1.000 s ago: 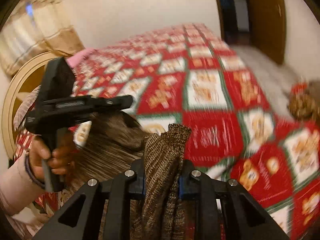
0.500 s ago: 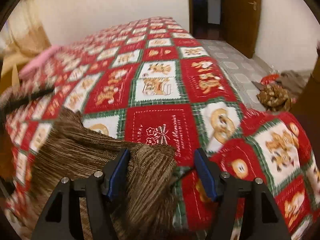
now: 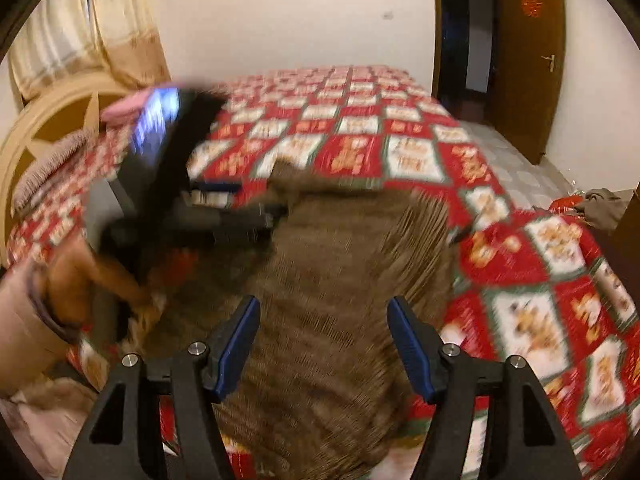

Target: Fold small clothes

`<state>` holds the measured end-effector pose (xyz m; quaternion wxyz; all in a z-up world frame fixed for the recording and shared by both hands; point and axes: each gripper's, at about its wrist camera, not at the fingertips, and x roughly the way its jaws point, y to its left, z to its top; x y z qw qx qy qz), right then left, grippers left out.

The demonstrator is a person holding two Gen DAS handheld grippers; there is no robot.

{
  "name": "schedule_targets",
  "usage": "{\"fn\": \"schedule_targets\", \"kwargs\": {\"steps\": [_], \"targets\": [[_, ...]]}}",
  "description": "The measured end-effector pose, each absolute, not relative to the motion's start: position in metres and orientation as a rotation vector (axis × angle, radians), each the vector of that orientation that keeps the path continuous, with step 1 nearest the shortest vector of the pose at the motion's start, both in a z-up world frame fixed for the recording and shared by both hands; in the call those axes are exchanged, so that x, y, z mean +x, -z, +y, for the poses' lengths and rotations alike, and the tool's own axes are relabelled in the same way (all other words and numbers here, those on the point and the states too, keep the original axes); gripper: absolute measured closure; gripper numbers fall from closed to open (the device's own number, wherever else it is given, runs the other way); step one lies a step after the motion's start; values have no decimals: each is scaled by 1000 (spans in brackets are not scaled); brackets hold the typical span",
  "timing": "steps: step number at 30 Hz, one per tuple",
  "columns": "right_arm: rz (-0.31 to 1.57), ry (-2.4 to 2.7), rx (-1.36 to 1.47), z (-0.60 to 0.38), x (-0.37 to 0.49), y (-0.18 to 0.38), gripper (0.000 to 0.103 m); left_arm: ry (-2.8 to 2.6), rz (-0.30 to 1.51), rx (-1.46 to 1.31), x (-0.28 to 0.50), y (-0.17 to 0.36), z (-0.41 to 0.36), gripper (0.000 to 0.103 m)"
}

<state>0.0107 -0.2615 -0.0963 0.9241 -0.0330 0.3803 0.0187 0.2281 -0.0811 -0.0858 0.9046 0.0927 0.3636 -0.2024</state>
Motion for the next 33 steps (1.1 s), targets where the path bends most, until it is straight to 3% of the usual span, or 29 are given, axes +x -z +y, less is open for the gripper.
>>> {"fn": "schedule_targets", "kwargs": {"steps": [6,15,26,33], "targets": [[862,25,4,-267,1,129,36,377,671,258,183,71,-76,25],[695,89,91,-268,-81,65,36,389,633,250,117,52,-71,0],[565,239,3,-249,-131,25,34,321,645,230,62,29,-62,0],[458,308,-56,-231,-150,-1,32,280,512,151,30,0,-44,0]]}}
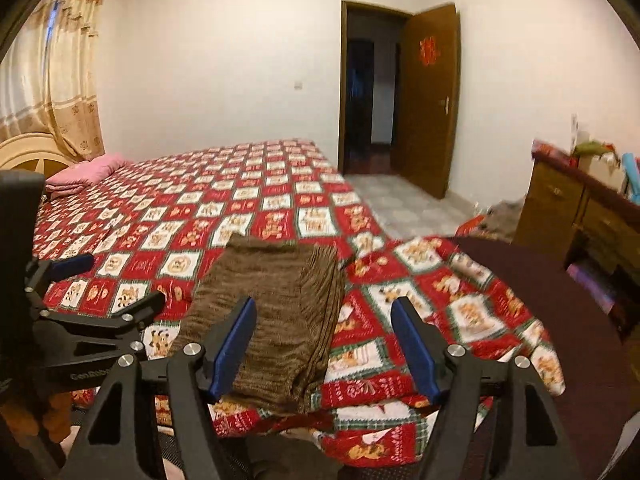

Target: Fold small clothes

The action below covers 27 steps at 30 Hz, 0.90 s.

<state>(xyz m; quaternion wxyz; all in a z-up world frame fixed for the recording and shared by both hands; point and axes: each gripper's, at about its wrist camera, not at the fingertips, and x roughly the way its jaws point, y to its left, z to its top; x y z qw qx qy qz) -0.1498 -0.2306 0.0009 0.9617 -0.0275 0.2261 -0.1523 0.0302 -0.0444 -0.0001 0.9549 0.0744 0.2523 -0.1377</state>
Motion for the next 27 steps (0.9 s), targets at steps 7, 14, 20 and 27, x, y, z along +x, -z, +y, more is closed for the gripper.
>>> {"fn": "schedule_targets", "kwargs": {"steps": [7,14,20,27], "targets": [[325,307,-66,-215,-174,-26,28,234,404,101,13,-18,-28,0],[265,297,-77,-205,-185,-38,26,240,379,112,4,-20,-29,0],[284,276,-85,-200,-180,-34,25,239,374,110,1,-22,-28,0],[291,269,-80,-201,-179,-31,25,234,374,116,-1,-22,-29,0]]}}
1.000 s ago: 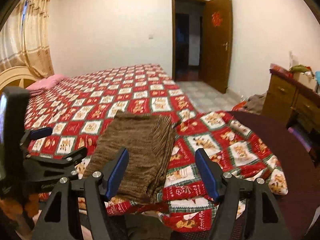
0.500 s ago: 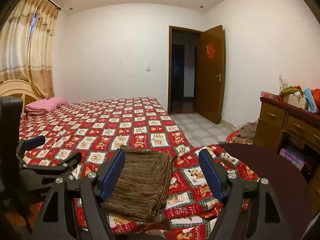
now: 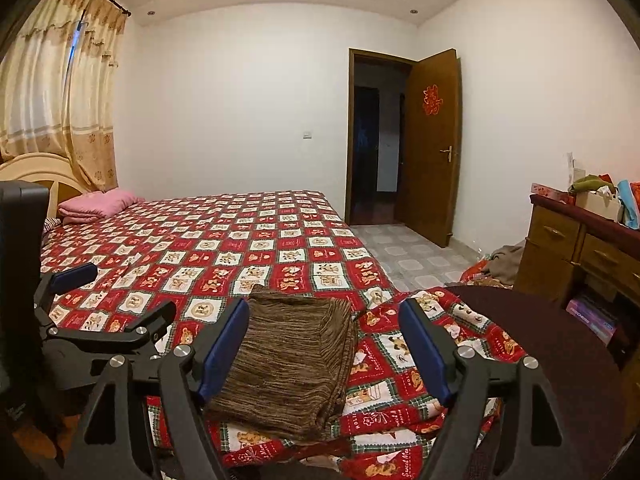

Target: Fold small clothes

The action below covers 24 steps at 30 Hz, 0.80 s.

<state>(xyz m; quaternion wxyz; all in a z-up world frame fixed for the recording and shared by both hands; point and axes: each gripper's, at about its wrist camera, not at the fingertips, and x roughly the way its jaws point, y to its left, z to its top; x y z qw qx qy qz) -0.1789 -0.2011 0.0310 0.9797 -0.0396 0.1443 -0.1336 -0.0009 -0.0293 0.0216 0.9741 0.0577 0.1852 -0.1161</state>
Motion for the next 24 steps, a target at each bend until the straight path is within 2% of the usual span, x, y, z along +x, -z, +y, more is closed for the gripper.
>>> {"fn": "schedule_targets", "kwargs": {"steps": [24], "targets": [[296,255,-65,-202,-179,-30,25,241,375,123,-3,-20,-31,0]]}}
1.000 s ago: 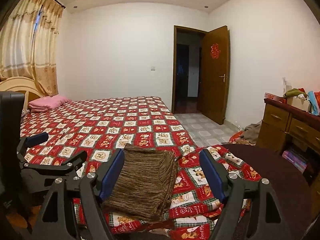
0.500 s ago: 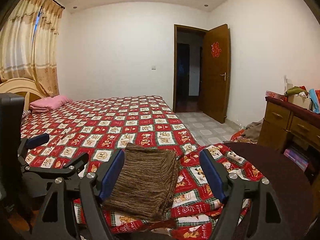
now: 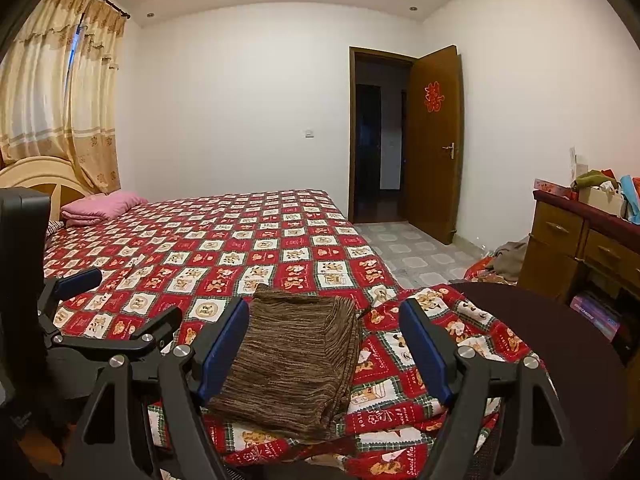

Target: Fold small clothes

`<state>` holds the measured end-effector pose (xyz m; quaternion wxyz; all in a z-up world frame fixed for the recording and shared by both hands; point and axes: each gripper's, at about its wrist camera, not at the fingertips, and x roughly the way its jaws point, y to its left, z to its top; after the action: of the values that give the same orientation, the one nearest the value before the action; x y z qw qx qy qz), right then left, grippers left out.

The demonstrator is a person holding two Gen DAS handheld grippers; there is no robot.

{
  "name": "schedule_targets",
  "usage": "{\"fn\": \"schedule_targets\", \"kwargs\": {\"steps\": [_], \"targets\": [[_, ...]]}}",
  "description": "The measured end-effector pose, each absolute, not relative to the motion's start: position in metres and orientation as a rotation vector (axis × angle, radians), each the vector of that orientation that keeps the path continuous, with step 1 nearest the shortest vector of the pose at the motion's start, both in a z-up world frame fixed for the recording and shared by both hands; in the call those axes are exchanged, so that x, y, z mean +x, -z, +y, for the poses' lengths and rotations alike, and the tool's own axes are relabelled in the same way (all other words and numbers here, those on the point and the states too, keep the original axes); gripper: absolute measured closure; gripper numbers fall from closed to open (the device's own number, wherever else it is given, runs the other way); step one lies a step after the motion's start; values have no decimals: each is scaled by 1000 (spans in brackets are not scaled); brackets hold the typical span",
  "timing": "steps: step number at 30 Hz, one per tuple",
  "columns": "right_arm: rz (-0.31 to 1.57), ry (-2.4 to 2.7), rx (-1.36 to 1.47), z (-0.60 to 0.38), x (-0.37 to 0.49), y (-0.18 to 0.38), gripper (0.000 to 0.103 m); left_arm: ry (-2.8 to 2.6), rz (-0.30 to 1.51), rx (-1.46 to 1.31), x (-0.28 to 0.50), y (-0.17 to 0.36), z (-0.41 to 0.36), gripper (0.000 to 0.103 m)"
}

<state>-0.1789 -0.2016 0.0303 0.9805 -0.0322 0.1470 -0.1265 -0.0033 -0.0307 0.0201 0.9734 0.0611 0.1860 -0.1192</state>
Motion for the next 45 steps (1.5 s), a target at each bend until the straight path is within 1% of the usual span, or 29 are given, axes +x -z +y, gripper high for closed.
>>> {"fn": "schedule_targets", "kwargs": {"steps": [28,38,45], "targets": [[293,270,-46,-206,-180,-29,25,242,378,127,-4,-20,-31,0],[306,276,-41,-207,-177,-26,25,239,413,128,3,-15,-26,0],[313,271,-38,-206,-176,-24,25,244,379,148,0,-16,-27,0]]}}
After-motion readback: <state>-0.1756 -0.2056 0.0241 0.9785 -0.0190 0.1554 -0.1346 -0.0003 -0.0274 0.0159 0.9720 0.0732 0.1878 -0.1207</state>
